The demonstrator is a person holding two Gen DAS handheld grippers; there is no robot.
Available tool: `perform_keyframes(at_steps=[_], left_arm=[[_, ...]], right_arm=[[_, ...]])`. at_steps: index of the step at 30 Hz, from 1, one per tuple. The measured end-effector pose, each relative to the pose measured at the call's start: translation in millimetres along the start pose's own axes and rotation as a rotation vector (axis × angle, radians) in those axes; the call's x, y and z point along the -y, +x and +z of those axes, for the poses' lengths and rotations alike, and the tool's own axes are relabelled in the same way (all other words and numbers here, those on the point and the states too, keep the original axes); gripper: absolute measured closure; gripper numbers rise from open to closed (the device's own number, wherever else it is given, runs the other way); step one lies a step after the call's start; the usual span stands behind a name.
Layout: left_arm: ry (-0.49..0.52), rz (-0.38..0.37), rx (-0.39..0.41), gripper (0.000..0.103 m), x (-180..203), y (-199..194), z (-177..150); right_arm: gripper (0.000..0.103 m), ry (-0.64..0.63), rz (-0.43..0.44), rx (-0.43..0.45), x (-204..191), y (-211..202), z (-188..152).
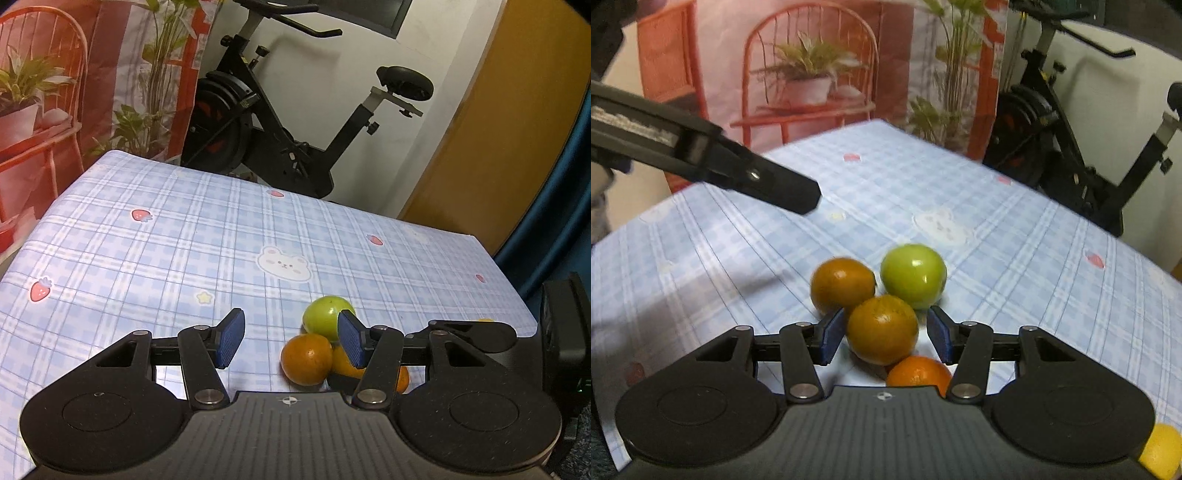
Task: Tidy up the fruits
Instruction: 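Move the left gripper toward the tangerines and green fruit, then close the left gripper around the brownish tangerine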
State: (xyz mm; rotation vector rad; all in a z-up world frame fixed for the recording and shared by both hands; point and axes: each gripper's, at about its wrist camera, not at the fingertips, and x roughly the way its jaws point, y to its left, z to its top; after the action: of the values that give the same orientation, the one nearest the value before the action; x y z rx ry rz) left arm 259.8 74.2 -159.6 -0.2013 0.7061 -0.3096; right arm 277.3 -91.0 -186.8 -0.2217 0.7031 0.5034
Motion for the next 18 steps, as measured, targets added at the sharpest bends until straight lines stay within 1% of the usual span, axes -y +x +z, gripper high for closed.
perform_keyframes(at_steps=[5, 10, 12, 13, 18], left_arm=[[0.001, -0.027, -0.026, 0.045, 2.9, -0.4, -6.7], [0.026, -0.082, -0.086, 0.045, 15.5, 4.0, -22.6], [0.046, -0.088, -0.098, 0.045, 20.8, 4.6, -30.4], [0.057, -0.090, -0.102, 0.045, 22.0, 5.0, -33.1], [0.064, -0.134, -0.141, 0.045, 27.6, 7.7, -49.4]], right_arm=[[0.057, -0.027, 0.017, 0.020, -10.7, -11.5, -7.4], [0.057, -0.015, 0.048, 0.037, -25.9, -24.3, -19.1], [0.057, -0.004, 0.048, 0.038, -30.9, -26.9, -26.9], [0.057, 0.001, 0.040, 0.052, -33.0, -29.4, -31.2], [0.057, 0.050, 0.021, 0.074, -34.6, -40.0, -43.7]])
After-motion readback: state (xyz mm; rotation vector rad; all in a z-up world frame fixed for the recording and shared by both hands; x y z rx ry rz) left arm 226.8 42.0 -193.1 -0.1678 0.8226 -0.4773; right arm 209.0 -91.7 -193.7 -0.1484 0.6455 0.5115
